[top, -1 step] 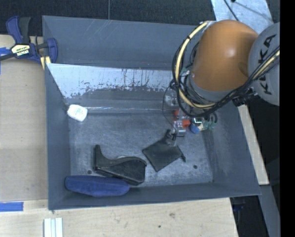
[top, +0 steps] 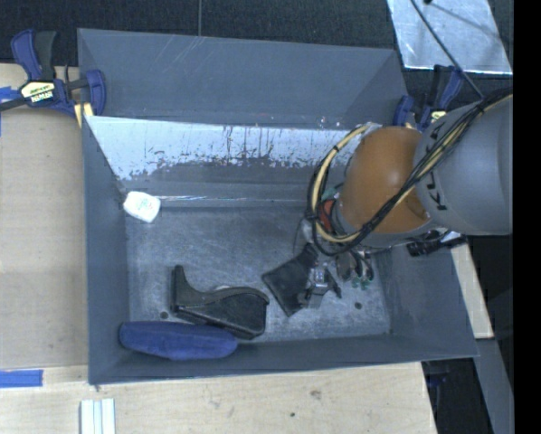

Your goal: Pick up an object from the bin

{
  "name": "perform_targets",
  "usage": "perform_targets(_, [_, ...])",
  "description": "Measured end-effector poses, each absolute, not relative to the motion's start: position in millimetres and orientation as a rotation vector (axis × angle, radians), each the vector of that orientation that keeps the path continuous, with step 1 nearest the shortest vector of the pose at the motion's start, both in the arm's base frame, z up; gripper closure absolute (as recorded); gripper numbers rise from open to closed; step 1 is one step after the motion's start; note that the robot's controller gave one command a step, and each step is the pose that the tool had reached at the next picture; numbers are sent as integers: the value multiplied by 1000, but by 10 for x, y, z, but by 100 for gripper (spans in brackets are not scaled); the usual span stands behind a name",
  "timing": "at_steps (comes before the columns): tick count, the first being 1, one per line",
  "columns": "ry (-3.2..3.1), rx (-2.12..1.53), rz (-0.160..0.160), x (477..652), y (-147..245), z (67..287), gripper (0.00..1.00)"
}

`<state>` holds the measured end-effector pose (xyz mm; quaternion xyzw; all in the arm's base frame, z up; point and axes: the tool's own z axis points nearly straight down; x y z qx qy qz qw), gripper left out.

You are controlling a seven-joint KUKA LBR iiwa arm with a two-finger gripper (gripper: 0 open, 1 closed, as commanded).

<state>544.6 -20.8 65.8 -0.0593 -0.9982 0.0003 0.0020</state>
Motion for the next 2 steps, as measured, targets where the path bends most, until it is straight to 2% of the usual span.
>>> perform_targets(1, [-3142, -185, 0, 5476, -201, 711, 100])
perform_targets(2, [-3149, -181, 0, 5568, -258, 2178, 100])
